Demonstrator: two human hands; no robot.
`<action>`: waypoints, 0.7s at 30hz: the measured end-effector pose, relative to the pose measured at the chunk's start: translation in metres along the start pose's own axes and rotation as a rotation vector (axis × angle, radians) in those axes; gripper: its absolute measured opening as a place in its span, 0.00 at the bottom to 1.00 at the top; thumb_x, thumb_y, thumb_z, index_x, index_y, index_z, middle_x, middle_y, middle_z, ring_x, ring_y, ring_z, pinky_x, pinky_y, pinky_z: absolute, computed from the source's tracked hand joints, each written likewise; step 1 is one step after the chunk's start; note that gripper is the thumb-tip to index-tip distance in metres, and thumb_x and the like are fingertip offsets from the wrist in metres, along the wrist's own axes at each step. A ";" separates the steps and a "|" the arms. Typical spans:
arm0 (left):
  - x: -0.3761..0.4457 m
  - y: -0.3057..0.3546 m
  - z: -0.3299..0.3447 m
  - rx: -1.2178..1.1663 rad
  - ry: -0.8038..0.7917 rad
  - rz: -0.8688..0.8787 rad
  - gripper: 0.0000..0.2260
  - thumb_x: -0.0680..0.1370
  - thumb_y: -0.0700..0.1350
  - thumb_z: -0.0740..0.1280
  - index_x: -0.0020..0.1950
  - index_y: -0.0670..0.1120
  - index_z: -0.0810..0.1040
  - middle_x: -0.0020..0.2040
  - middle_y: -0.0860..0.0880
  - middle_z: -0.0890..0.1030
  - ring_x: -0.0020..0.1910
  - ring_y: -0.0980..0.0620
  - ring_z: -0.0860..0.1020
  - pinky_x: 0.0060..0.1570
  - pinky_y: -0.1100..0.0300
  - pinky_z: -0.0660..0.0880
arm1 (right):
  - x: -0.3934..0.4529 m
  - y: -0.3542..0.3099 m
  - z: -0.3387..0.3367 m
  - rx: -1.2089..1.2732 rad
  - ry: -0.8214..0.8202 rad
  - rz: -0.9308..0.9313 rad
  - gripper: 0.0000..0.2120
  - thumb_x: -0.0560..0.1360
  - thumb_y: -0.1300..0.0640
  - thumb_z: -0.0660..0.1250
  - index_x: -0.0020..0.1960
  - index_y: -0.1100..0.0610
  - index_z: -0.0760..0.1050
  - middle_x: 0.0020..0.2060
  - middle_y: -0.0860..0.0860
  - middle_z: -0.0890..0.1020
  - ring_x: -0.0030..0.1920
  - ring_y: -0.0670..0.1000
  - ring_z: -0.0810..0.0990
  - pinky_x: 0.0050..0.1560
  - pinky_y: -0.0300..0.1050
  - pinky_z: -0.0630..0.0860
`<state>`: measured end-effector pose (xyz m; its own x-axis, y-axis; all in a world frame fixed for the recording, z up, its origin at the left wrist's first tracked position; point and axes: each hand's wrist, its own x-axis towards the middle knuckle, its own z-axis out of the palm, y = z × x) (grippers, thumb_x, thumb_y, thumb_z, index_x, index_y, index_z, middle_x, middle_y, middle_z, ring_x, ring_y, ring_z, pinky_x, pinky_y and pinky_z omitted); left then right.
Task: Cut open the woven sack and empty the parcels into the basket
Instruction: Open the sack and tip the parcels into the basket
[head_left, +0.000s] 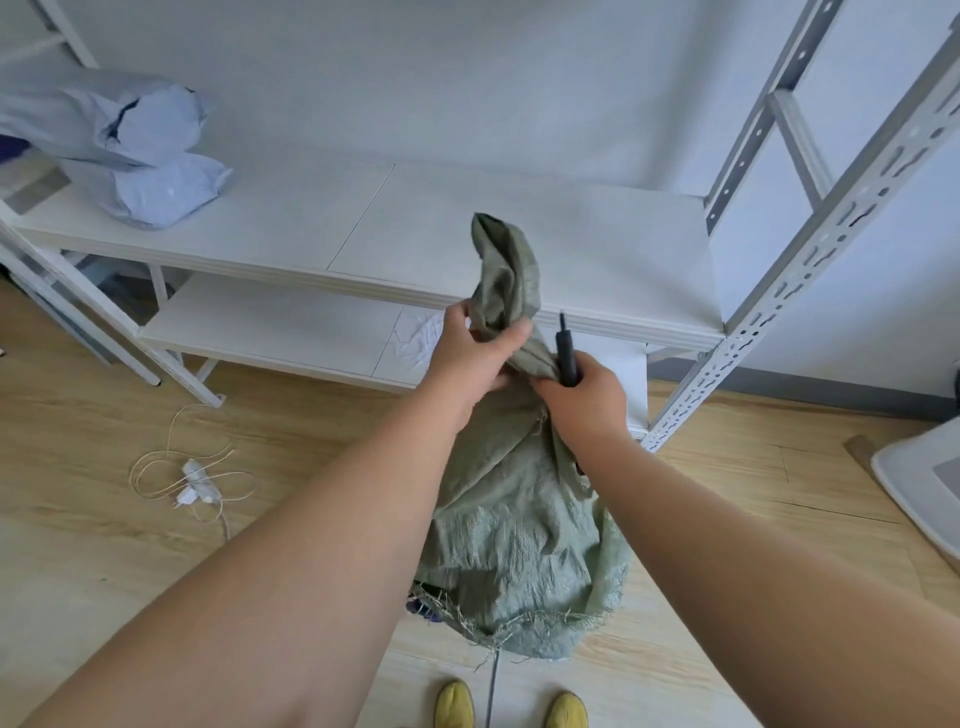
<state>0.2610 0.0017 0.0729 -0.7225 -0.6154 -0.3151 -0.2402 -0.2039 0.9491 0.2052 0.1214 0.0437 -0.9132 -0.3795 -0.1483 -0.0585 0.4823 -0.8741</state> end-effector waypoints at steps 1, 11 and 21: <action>-0.002 -0.008 -0.005 0.157 -0.039 0.067 0.33 0.71 0.51 0.75 0.71 0.52 0.62 0.60 0.58 0.74 0.58 0.57 0.75 0.56 0.58 0.73 | 0.004 0.000 -0.003 0.011 0.022 0.023 0.06 0.73 0.56 0.70 0.49 0.52 0.77 0.39 0.50 0.80 0.43 0.54 0.78 0.41 0.43 0.70; -0.021 -0.085 0.006 0.376 -0.007 0.118 0.49 0.57 0.52 0.79 0.73 0.57 0.57 0.64 0.56 0.74 0.64 0.56 0.73 0.63 0.55 0.72 | 0.010 -0.036 -0.001 0.461 -0.180 0.222 0.07 0.74 0.59 0.70 0.41 0.59 0.72 0.23 0.51 0.69 0.20 0.47 0.66 0.24 0.39 0.67; -0.016 -0.062 -0.001 0.330 0.218 0.081 0.17 0.75 0.36 0.60 0.61 0.50 0.76 0.50 0.50 0.81 0.48 0.51 0.78 0.46 0.59 0.74 | 0.021 -0.009 -0.006 0.334 -0.199 0.444 0.19 0.69 0.49 0.77 0.46 0.60 0.73 0.30 0.54 0.72 0.24 0.50 0.66 0.25 0.41 0.65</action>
<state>0.2879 0.0238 0.0194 -0.6016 -0.7740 -0.1976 -0.4090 0.0859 0.9085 0.1840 0.1143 0.0514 -0.7262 -0.3546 -0.5889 0.4717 0.3661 -0.8022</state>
